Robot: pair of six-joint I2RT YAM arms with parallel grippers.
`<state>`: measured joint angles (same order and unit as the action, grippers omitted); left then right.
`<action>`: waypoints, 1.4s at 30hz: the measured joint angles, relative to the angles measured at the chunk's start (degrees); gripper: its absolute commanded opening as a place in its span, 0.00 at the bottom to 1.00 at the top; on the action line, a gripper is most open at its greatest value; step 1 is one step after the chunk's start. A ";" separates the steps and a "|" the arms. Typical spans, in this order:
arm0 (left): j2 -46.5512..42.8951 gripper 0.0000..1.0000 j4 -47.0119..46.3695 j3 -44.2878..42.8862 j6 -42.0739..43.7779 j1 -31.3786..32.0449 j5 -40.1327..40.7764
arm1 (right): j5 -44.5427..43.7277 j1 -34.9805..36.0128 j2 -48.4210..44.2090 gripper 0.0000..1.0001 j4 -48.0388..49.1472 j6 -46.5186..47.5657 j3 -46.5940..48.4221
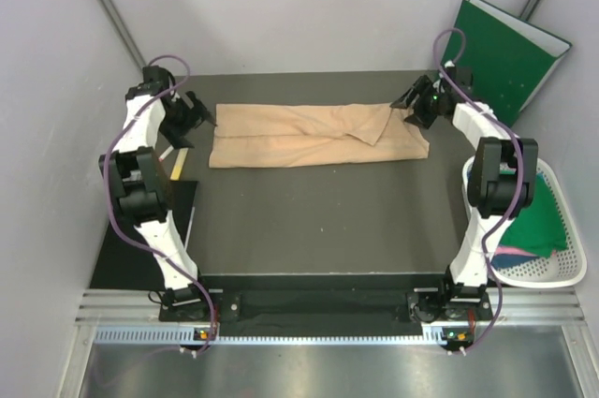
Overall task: Fold and stack the t-shirts
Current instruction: Fold the other side of the tshirt into a rectangle
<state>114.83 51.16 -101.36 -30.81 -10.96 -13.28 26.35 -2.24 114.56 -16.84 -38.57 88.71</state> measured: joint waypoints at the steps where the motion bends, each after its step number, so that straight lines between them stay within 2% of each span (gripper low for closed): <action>1: -1.31 0.98 0.02 0.46 0.55 0.00 0.00 | 0.44 0.04 -0.94 0.60 0.07 0.09 -1.55; 7: -3.06 0.98 -0.42 2.97 1.84 0.02 -0.02 | 2.67 0.79 -1.27 0.54 0.81 -0.24 -7.78; 17: -3.06 0.98 -0.13 6.32 2.91 0.00 -0.39 | 3.28 6.64 5.29 0.51 0.96 -1.16 -5.55; 18: -3.06 0.98 -0.11 6.36 2.93 0.00 -0.39 | 3.28 7.10 6.10 0.48 1.05 -1.36 -4.92; 22: -3.06 0.98 -0.11 6.62 3.32 0.00 -0.37 | 3.08 8.79 8.28 0.11 1.05 -2.27 -2.93; 26: -3.08 0.98 -0.11 6.78 3.54 0.00 -0.37 | 2.36 9.42 8.31 0.07 1.42 -3.52 -1.97; 29: -3.08 0.98 -0.20 7.02 3.76 0.00 -0.37 | 1.46 9.60 8.20 0.08 1.99 -3.67 -1.03; 31: -3.10 0.98 -0.55 7.43 3.91 0.00 -0.39 | 0.90 9.75 8.07 0.14 2.73 -3.69 -0.07; 32: -3.10 0.98 -0.66 7.65 3.96 0.02 -0.42 | 0.66 9.84 8.00 0.19 3.04 -3.85 0.83; 33: -3.10 0.98 -0.72 7.87 3.98 0.00 -0.44 | 0.44 9.90 8.00 0.32 3.61 -4.07 1.88; 35: -3.10 0.98 -0.98 8.17 3.98 0.00 -0.72 | 0.26 10.05 8.00 0.44 4.68 -4.79 5.05; 39: -3.10 0.98 -2.03 8.61 4.00 0.02 -1.42 | 1.03 10.10 8.96 0.57 13.16 -7.04 11.43; 42: -3.10 0.98 -2.82 9.22 4.09 0.00 -2.08 | 1.79 10.10 9.01 0.65 19.47 -8.68 11.28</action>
<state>111.72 48.34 -92.14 -26.72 -10.96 -15.35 28.14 7.86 123.57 2.63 -47.24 99.98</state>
